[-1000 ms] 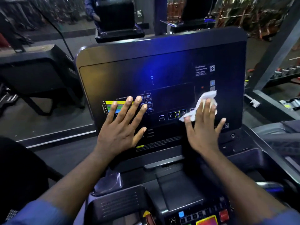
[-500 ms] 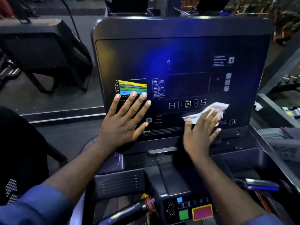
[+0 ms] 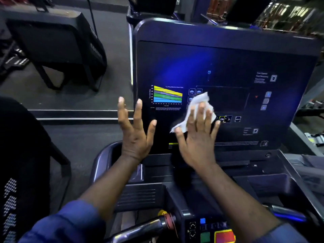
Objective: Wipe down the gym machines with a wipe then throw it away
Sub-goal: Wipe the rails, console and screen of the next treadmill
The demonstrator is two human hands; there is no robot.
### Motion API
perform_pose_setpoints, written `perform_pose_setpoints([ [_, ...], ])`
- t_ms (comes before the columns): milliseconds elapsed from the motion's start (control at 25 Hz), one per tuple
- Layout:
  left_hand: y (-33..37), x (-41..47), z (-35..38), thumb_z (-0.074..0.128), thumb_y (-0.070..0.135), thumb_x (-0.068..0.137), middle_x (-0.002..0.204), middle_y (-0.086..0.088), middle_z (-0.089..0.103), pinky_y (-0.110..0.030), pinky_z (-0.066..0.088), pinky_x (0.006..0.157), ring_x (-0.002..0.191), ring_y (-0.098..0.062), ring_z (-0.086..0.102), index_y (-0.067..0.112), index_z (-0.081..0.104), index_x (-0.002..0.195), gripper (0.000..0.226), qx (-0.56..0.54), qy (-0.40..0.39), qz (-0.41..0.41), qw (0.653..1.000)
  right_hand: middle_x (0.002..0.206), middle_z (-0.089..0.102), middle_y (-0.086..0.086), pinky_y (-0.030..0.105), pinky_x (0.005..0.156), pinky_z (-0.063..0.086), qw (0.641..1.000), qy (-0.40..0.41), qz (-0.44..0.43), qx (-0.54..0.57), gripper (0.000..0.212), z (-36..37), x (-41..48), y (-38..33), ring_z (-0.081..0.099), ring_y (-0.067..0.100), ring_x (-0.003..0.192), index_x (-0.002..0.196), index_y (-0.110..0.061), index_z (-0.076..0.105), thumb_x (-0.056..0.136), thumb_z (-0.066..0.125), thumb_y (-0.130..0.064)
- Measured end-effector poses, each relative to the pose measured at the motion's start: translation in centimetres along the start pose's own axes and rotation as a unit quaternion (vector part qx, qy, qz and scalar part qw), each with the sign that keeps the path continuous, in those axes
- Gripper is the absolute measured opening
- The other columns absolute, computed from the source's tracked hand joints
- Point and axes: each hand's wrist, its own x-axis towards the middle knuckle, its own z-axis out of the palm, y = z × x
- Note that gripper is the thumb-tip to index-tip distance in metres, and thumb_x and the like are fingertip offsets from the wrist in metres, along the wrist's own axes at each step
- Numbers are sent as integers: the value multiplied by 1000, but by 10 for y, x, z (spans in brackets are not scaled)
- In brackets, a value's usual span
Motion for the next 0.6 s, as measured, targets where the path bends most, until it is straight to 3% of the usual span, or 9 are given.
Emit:
perform_pose_setpoints([
  [120,1,1,-5,57,35,108,173,-14,18,-32,26,128,160,-24,25,13,12,167,77,-152,-59,-100,982,174,-11,-12,63,125,-3,983,-47,-159,-77,77,18,-38,4,1,25,162,166,-38,0,104,39,-62],
  [200,4,2,-7,59,44,105,171,-9,30,-31,33,125,156,-16,34,22,5,169,86,-181,-83,-181,963,173,-8,-18,65,126,3,975,-26,-188,-114,75,13,-41,31,15,23,160,164,-45,1,102,38,-65],
  [280,5,7,-8,53,54,105,163,-6,46,-29,39,120,149,-15,45,28,10,168,81,-174,-94,-217,956,173,-12,-15,65,125,-3,988,-3,-113,-103,78,2,-15,32,7,24,162,165,-41,-3,101,33,-67],
  [360,-1,3,-7,45,58,104,150,13,59,-20,42,113,138,-2,54,21,24,166,75,-202,-79,-247,945,174,-17,-5,61,125,-10,999,30,-3,-35,80,-9,18,-3,-9,26,161,166,-31,-6,103,30,-65],
  [400,-3,2,-6,42,59,104,144,22,62,-19,42,112,134,2,55,15,33,163,75,-232,-74,-261,934,174,-17,-2,60,125,-11,999,39,0,-19,81,-9,25,-27,-13,27,161,167,-28,-6,104,30,-64],
  [480,-7,4,-2,41,67,102,134,10,70,-37,45,113,130,-11,61,4,54,145,77,-297,-74,-313,899,175,-12,-3,59,126,-8,994,22,-103,-32,79,3,10,-58,-10,25,161,167,-30,-1,104,34,-63],
  [520,-10,3,1,43,68,101,122,5,74,-45,47,107,119,-16,66,4,63,128,72,-324,-70,-333,883,175,-6,-6,59,127,-3,985,3,-167,-49,77,15,-6,-59,-5,23,162,167,-33,4,104,39,-61],
  [600,-13,4,5,46,60,102,106,7,73,-50,48,99,102,-15,66,12,65,110,52,-365,-57,-342,864,174,3,-13,58,128,5,969,-9,-229,-97,76,28,-40,-29,6,18,161,166,-39,15,102,51,-60],
])
